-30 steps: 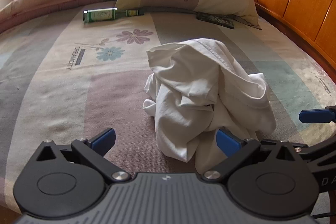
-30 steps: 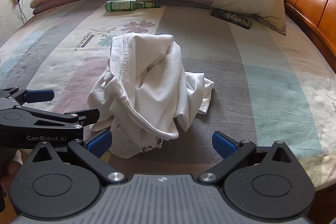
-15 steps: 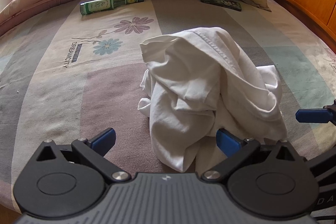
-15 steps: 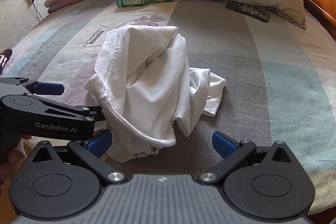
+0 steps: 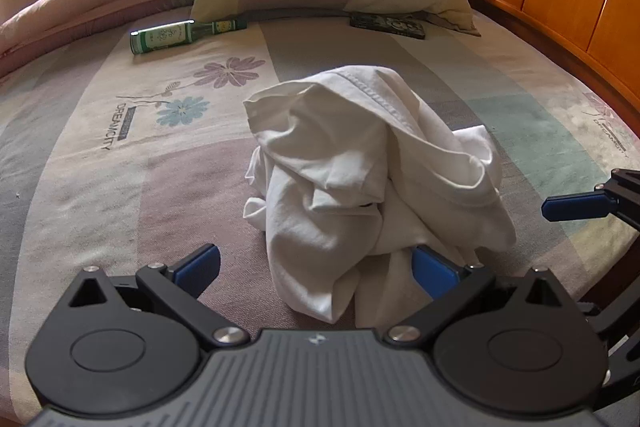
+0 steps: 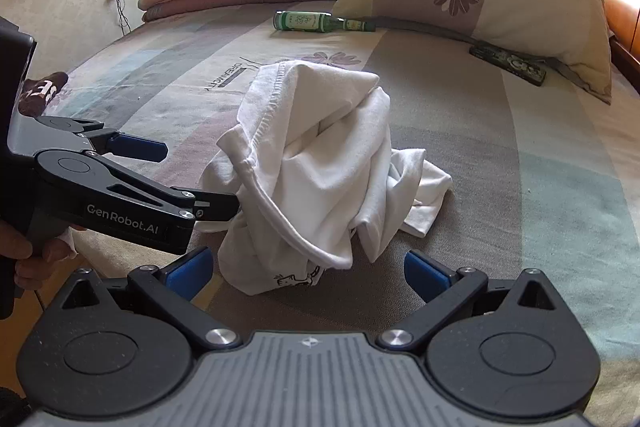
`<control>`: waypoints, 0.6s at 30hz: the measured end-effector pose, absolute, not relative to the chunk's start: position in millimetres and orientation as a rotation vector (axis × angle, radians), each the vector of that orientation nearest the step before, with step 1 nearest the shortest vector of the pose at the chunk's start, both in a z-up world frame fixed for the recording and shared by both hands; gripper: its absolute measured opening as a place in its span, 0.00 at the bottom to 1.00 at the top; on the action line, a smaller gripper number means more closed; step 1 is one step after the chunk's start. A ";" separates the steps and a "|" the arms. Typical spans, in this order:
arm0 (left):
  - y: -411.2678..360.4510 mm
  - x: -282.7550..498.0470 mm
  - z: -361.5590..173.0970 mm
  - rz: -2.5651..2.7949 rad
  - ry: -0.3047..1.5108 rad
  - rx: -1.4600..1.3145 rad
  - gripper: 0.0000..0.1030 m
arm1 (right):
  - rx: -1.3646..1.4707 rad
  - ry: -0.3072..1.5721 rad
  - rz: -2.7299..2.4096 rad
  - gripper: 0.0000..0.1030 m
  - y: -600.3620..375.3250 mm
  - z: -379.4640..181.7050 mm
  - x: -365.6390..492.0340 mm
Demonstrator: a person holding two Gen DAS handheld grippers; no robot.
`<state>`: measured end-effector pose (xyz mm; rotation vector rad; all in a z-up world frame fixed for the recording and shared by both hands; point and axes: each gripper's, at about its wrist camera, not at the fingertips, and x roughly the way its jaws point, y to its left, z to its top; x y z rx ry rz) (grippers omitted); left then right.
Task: Fold clothes
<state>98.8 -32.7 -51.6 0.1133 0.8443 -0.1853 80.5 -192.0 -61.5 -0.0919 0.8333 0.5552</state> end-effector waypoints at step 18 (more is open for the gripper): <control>-2.2 112.8 -58.6 -0.274 0.853 0.117 0.98 | -0.262 0.877 0.396 1.00 -170.0 -64.9 104.4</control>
